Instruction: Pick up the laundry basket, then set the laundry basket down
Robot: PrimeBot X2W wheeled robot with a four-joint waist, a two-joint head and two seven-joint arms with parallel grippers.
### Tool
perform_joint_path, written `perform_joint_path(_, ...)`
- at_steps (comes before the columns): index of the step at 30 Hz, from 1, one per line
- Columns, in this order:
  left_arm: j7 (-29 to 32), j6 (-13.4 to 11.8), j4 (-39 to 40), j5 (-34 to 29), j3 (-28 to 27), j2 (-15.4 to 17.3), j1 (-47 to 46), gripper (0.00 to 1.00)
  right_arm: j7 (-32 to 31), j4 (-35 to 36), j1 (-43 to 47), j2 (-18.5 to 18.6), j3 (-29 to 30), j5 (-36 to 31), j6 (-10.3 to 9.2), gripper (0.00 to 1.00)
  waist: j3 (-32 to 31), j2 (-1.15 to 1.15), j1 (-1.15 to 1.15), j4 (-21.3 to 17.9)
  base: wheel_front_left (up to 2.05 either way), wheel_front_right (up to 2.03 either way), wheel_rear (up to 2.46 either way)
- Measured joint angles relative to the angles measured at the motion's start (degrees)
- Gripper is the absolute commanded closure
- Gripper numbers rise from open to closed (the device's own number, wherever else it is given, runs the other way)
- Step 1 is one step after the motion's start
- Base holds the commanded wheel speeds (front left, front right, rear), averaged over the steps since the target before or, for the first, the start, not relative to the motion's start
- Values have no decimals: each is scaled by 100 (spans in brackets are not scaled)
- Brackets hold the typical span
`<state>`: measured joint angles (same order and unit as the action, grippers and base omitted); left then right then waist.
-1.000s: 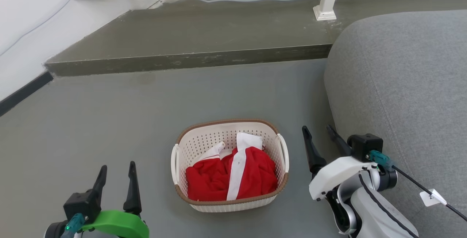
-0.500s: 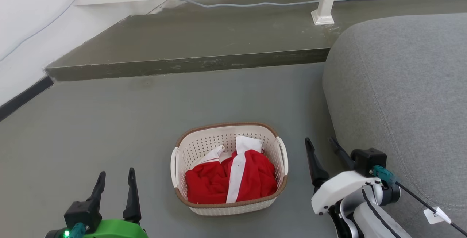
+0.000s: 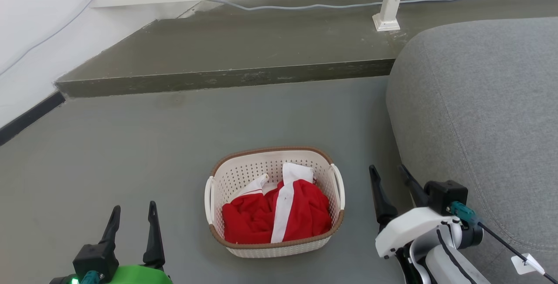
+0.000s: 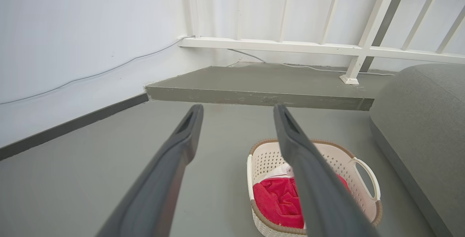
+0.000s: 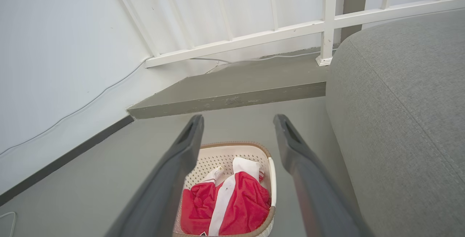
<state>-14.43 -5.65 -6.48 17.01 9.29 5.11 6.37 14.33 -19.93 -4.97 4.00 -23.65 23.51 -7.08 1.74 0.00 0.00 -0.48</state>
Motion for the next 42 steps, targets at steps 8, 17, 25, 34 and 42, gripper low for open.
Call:
perform_joint_path(8,0,0,99,-15,-16,-25,58,0,0,69,109,-22,76,-96,0,0,-1,0,0,2,0,0,0)
perform_joint_path(17,0,-1,120,-64,-5,-53,133,0,0,145,184,-29,171,-234,-1,0,-3,0,0,11,0,0,0)
perform_joint_path(25,27,2,-175,-46,45,-123,194,100,-10,-79,424,-47,157,-219,4,100,-14,0,0,16,0,0,0)
perform_joint_path(34,46,70,-168,401,43,-125,200,100,-34,19,444,-49,274,230,104,100,-25,0,0,19,0,0,0)
perform_joint_path(42,182,168,-157,1114,-3,-144,199,100,-186,107,444,-56,466,906,202,100,-33,0,0,22,0,0,0)
